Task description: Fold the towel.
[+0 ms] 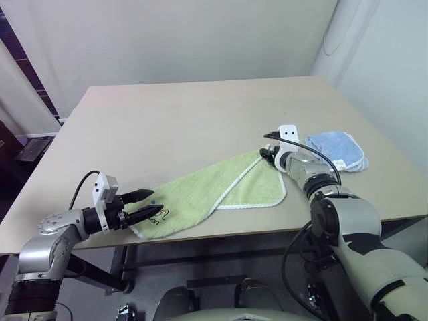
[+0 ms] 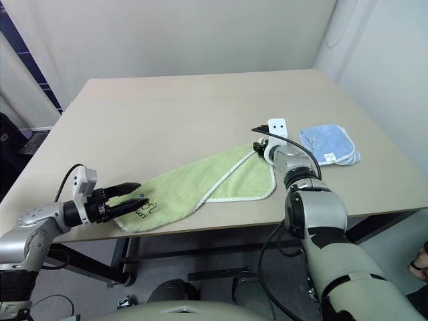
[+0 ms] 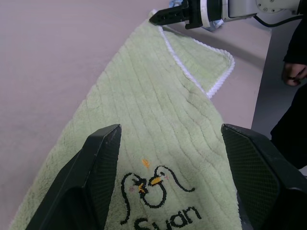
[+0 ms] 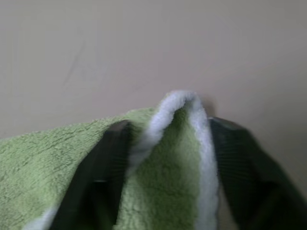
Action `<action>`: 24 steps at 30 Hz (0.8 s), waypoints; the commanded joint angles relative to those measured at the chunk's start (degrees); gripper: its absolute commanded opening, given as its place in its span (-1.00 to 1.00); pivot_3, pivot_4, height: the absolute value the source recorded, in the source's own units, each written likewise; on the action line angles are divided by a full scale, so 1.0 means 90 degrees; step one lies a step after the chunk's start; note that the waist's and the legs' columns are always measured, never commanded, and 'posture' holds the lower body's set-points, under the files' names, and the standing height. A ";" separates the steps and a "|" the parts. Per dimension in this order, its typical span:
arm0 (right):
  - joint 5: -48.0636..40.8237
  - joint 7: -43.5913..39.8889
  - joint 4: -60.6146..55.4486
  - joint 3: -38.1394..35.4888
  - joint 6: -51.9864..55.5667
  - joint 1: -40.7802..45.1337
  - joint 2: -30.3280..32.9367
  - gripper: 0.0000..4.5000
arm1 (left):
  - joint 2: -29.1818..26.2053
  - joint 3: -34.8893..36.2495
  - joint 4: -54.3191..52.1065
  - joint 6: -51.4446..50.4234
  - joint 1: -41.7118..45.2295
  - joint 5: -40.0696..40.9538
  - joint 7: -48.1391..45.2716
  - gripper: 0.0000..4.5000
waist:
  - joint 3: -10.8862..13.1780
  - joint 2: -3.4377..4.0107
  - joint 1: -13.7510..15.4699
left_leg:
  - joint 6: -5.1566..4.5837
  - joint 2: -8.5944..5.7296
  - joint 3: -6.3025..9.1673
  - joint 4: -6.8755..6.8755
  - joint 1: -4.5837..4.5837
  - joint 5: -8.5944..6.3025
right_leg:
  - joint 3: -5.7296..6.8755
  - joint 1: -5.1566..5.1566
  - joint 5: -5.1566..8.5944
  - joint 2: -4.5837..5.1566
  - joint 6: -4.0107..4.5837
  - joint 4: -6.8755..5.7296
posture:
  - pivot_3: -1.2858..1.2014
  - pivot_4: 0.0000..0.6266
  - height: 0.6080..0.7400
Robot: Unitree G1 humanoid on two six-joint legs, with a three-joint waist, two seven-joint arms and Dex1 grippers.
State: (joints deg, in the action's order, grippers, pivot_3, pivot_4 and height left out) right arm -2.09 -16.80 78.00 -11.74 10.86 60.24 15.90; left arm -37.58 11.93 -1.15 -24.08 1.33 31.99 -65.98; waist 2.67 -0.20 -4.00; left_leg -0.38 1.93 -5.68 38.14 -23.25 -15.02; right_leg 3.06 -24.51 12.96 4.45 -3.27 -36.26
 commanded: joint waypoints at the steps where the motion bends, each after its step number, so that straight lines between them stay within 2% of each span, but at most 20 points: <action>1: 0.0119 0.0084 -0.0007 -0.0035 -0.0029 0.0124 -0.0026 -0.39 | -0.0097 0.0162 -0.0162 0.0085 0.0109 0.0122 0.0003 0.57 | 0.0000 0.0000 0.0001 | 0.0000 0.0000 0.0000 0.0000 0.0000 0.0000 | 0.0000 0.0000 0.0000 0.0000 0.0000 0.0000 | 0.03 -1.00 1.00; 4: 0.0168 0.0095 -0.0006 -0.0069 -0.0038 0.0099 -0.0018 -0.89 | -0.0100 0.0191 -0.0213 0.0053 0.0079 0.0138 0.0028 0.57 | 0.0000 0.0000 0.0002 | 0.0000 0.0000 0.0000 0.0000 -0.0001 0.0000 | 0.0000 0.0000 -0.0001 0.0000 -0.0001 0.0000 | 0.03 -1.00 1.00; 5: 0.0180 0.0097 -0.0006 -0.0076 -0.0042 0.0096 -0.0014 -0.99 | -0.0103 0.0197 -0.0223 0.0049 0.0071 0.0142 0.0032 0.57 | 0.0000 0.0000 0.0002 | 0.0000 0.0000 0.0000 0.0000 -0.0001 0.0000 | 0.0000 0.0000 0.0000 0.0001 0.0000 0.0000 | 0.03 -1.00 1.00; 10: 0.0144 0.0068 -0.0022 -0.0173 -0.0077 0.0137 0.0079 -0.99 | -0.0096 0.0169 -0.0257 0.0035 0.0084 0.0143 0.0097 0.57 | 0.0000 0.0000 0.0002 | 0.0000 0.0000 0.0000 0.0000 0.0000 0.0000 | 0.0000 0.0000 0.0000 0.0000 0.0000 0.0000 | 0.03 -1.00 1.00; 18: -0.0391 -0.0606 -0.0342 -0.0633 -0.0110 0.0887 0.0356 -0.99 | 0.0145 -0.0197 0.0343 0.0295 0.0847 -0.0036 0.0025 0.57 | 0.0004 0.0006 -0.0003 | -0.0001 -0.0003 -0.0003 0.0000 0.0002 0.0000 | -0.0001 0.0002 -0.0002 0.0002 -0.0003 0.0000 | 0.03 -1.00 1.00; 24: -0.0901 -0.1084 -0.1322 -0.0691 0.0319 0.1205 0.0192 -0.99 | 0.0233 -0.0475 0.0588 0.0434 0.1339 -0.0111 -0.0208 0.57 | 0.0004 0.0006 -0.0001 | -0.0001 -0.0001 -0.0001 -0.0007 0.0001 0.0000 | 0.0001 0.0000 -0.0002 -0.0005 -0.0006 0.0001 | 0.03 -1.00 1.00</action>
State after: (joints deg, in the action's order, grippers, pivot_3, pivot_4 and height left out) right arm -8.30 -25.38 71.05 -17.51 12.87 68.43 18.15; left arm -35.24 7.90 4.51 -21.50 11.89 31.06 -66.70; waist 2.71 -0.14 -4.00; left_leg -0.39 1.93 -5.69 38.07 -23.24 -15.02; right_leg 3.06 -24.51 12.94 4.40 -3.33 -36.25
